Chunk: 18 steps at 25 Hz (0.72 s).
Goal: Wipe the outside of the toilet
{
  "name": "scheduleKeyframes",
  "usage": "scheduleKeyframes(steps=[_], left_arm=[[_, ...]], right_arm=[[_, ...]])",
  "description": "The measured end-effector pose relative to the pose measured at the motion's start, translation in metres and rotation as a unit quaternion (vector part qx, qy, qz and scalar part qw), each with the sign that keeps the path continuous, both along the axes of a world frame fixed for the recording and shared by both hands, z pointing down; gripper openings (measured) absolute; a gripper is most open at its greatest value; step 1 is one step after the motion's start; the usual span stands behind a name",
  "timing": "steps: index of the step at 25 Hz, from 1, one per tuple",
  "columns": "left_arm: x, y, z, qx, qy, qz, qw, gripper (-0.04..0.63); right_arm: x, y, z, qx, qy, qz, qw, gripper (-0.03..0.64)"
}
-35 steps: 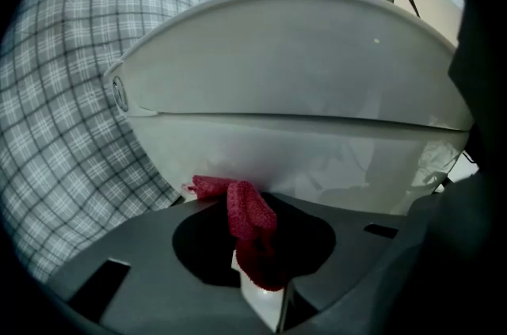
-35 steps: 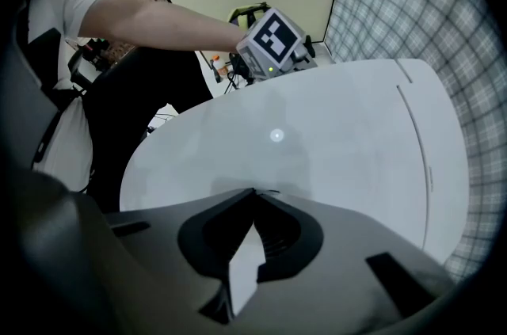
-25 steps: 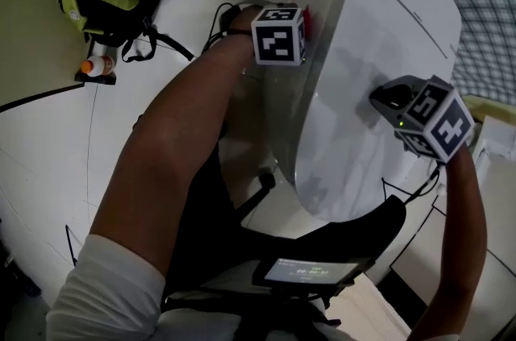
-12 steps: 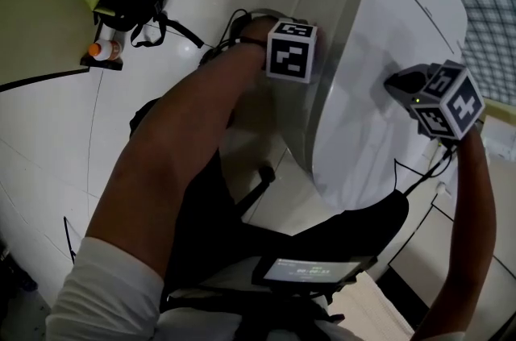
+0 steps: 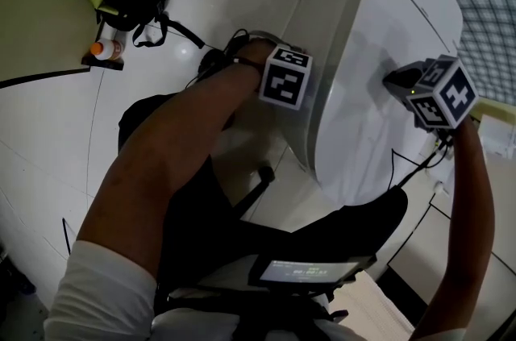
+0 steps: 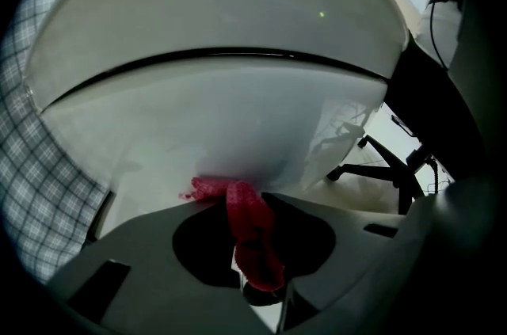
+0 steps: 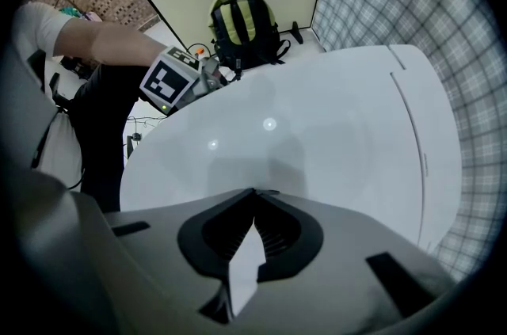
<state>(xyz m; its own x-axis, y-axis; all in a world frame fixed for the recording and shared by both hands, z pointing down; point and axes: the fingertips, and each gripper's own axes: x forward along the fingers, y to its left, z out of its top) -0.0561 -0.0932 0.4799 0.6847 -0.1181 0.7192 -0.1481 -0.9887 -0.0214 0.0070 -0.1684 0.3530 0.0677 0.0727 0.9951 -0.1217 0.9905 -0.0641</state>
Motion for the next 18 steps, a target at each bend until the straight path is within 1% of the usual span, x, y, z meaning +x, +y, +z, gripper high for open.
scheduleKeyframes(steps=[4, 9, 18], left_arm=[[0.005, 0.025, 0.003, -0.021, 0.017, 0.014, 0.9995, 0.071], [0.011, 0.053, 0.001, -0.045, 0.042, 0.03, 0.9976, 0.071], [0.03, 0.1, 0.005, -0.072, 0.054, 0.098, 0.9911, 0.071]], right_arm=[[0.002, -0.002, 0.0, 0.003, 0.007, 0.004, 1.0, 0.009], [0.0, 0.003, 0.0, -0.005, 0.017, 0.007, 1.0, 0.009], [0.001, 0.001, 0.001, -0.004, 0.025, 0.016, 1.0, 0.009]])
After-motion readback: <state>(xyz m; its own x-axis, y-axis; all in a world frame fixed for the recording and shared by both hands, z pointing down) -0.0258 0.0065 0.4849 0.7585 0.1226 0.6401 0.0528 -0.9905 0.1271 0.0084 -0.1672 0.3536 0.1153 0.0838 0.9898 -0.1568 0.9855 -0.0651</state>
